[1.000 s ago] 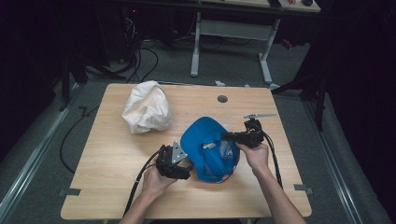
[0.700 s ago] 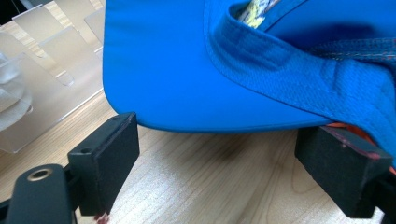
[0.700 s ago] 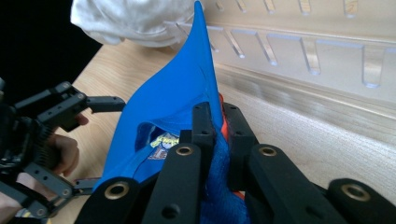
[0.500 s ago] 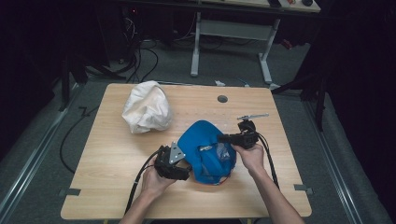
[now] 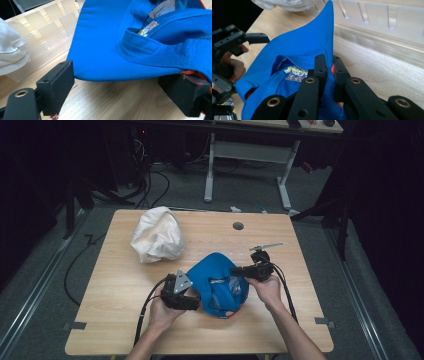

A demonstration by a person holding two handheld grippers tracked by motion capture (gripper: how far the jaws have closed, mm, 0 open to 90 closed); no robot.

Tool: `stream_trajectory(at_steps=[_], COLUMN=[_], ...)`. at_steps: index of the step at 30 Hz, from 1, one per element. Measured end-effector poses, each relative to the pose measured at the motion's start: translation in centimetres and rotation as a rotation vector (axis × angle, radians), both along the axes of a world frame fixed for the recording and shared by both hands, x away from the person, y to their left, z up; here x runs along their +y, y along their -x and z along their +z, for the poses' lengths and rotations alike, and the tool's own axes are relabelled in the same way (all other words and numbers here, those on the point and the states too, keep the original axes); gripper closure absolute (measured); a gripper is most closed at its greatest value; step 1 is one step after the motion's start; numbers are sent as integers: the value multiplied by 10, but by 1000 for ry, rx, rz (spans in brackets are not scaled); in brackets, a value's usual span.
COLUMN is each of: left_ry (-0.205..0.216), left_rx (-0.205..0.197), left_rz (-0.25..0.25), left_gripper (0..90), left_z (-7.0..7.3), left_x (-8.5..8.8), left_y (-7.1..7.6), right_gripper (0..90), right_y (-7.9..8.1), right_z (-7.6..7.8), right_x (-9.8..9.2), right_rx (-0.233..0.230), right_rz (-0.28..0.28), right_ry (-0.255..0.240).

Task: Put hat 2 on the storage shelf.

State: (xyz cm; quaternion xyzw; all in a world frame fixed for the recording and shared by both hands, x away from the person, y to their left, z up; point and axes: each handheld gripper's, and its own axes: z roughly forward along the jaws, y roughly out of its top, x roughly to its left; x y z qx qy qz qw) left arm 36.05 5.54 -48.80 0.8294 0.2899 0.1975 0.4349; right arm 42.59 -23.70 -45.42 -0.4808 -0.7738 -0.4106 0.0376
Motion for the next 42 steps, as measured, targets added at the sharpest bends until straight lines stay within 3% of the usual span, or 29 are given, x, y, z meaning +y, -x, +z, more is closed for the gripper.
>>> stream_trajectory(at_steps=[5,12,18,22,32,42], left_ry=[0,31,30,26,44,30], left_rx=[-8,-8,3,-12,-55,-65], left_rz=[0,-52,-82,-99,-109,-129], left_gripper=[149,219,349,434,619,708], left_z=[1,3,4,8,29,37], left_x=[1,-1,3,4,14,18], left_y=[0,2,3,4,3,3], right_gripper=[846,846,843,842,835,829], right_y=[0,2,3,3,4,3], right_z=[-2,-3,-3,-4,-1,-3], right_x=[3,8,9,10,9,9], right_rx=[14,20,23,27,21,46], right_rz=[13,39,55,69,97,111], right_ry=[14,10,9,10,-38,-71])
